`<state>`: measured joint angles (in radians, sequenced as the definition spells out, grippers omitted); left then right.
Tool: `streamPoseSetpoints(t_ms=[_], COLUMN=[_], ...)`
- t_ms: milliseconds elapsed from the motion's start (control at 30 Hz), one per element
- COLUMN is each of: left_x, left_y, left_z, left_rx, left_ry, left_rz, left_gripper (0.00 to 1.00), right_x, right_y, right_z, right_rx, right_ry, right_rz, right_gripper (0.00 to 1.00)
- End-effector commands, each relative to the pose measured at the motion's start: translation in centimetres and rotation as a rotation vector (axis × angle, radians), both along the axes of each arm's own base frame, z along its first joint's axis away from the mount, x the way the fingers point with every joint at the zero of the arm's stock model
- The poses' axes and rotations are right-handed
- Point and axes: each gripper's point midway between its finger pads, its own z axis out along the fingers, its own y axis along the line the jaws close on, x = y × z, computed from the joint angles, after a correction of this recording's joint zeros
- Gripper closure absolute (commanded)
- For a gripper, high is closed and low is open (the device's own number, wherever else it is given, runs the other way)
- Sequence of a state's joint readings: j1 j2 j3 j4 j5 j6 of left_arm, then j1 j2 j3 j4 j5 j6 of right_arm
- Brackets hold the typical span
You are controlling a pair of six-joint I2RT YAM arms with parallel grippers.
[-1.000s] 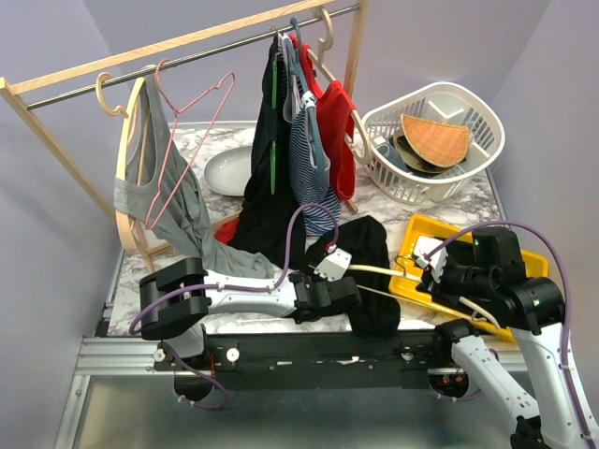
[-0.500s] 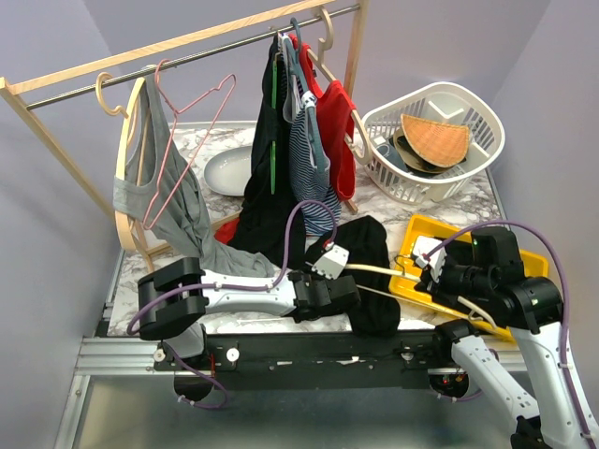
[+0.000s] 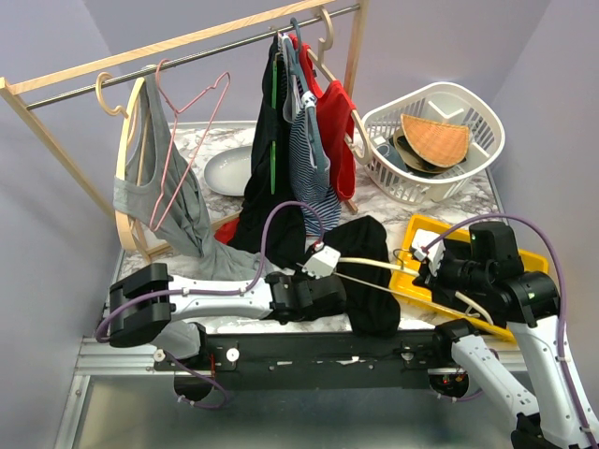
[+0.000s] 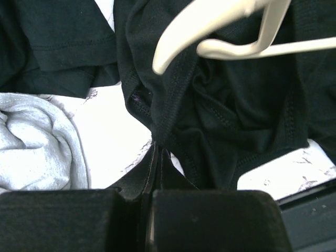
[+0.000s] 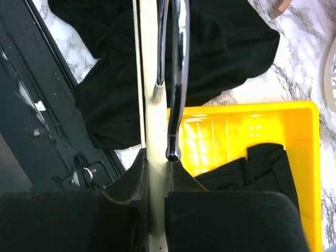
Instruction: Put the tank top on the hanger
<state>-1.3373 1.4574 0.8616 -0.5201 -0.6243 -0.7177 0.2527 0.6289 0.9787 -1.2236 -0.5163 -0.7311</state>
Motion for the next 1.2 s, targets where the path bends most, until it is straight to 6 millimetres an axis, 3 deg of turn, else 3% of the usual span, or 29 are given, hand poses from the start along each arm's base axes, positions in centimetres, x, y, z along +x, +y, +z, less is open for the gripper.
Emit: streamPoseSetpoints(t_ms=[0,200,467,633,833,1167], left_x=[0.1,0.6,1.1,1.6,1.9,1.3], left_y=[-0.1,0.3,1.5,1.6,1.8,0.4], left_z=[1.3,3.5,3.3,4.7,5.8,9.2], left_rx=[-0.066,-0.148,-0.159,-0.225,-0.256,-0.371], left_ry=[-0.004,0.000,0.031,0.030,0.034,0.045], left_rz=[-0.001,0.017,0.032,0.036,0.033,-0.023], left_gripper=[1.00,1.00,1.00,1.00,1.00,1.00], right_x=[-0.7,-1.0,-1.7,-1.9,-2.0,1.6], right_y=[1.0,1.0,1.5,1.6,2.0,3.1], right_z=[1.0,0.4,2.0,0.8,2.2,0.0], right_rx=[0.045,0.028,0.066,0.055,0.086,0.086], right_ry=[-0.010,0.010,-0.039,0.012,-0.032,0.046], right_rz=[0.070,0.100,0.140,0.159,0.171,0.164], right_gripper=[0.99,0.99,0.99,0.99,0.99,0.99])
